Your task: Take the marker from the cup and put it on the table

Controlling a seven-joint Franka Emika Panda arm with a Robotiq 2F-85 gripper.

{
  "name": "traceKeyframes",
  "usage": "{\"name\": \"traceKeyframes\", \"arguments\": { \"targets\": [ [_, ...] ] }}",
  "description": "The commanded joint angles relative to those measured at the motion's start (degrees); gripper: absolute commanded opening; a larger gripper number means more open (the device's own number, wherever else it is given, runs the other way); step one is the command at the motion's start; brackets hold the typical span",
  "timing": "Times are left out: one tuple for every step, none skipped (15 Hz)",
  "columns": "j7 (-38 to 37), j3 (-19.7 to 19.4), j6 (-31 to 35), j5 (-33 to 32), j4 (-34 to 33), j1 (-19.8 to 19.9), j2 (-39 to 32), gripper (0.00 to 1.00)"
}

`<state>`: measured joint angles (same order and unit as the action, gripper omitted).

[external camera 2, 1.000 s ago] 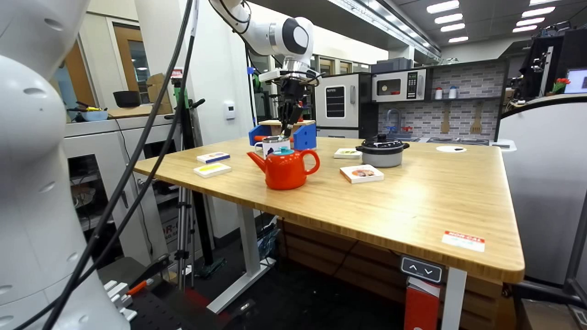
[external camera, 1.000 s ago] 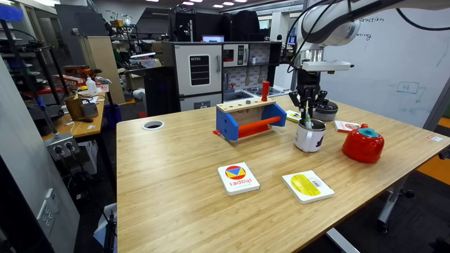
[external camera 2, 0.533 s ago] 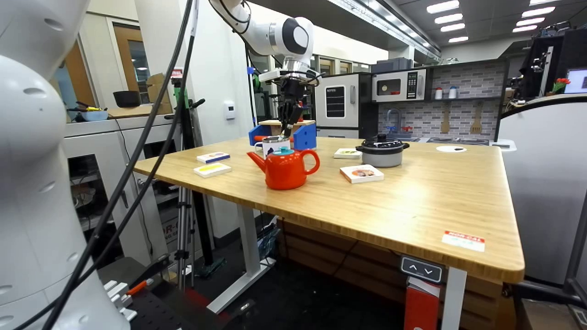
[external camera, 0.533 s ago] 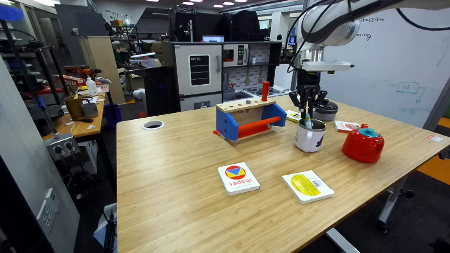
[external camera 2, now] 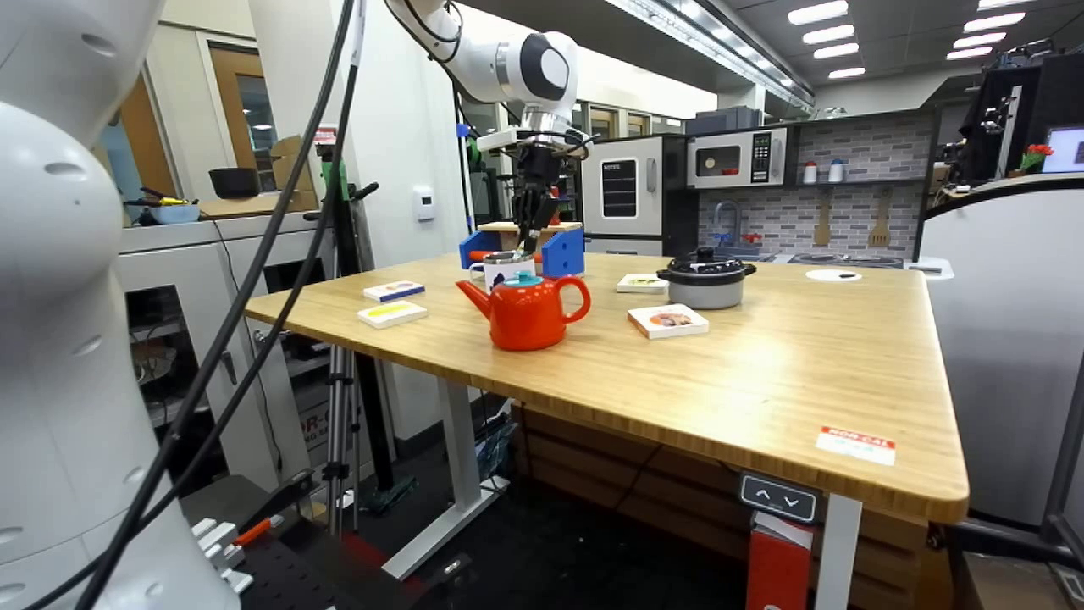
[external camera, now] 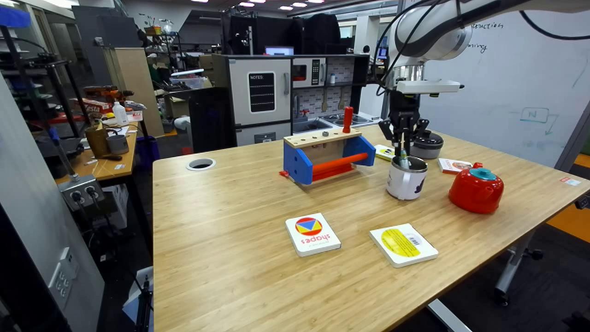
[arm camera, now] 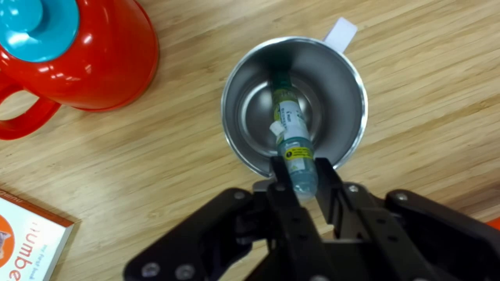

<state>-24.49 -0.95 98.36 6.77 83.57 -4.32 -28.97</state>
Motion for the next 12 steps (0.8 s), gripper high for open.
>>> {"name": "traceKeyframes", "arguments": {
  "targets": [
    [1.5, 0.2, -0.7, 0.1, 1.9, 0.0, 1.8, 0.05],
    [1.7, 0.2, -0.6, 0.0, 2.1, 0.0, 2.0, 0.05],
    [1.9, 0.2, -0.7, 0.0, 2.0, 0.0, 2.1, 0.05],
    [2.1, 0.2, -0.7, 0.0, 1.8, 0.0, 2.1, 0.05],
    [2.3, 0.2, -0.8, 0.0, 1.5, 0.0, 2.3, 0.05],
    [2.6, 0.3, -0.9, -0.1, 1.4, 0.0, 2.7, 0.05],
    [2.8, 0.3, -1.0, -0.2, 1.3, -0.1, 3.1, 0.05],
    [2.9, 0.3, -1.3, -0.4, 1.3, -0.2, 3.7, 0.05],
    [3.1, 0.4, -1.5, -0.4, 1.3, -0.3, 4.2, 0.05],
    [3.2, 0.5, -1.7, -0.5, 1.3, -0.4, 4.8, 0.05],
    [3.2, 0.5, -1.9, -0.6, 1.4, -0.6, 5.3, 0.05],
    [3.0, 0.5, -1.8, -1.0, 1.4, -0.8, 5.7, 0.05]
  ]
}}
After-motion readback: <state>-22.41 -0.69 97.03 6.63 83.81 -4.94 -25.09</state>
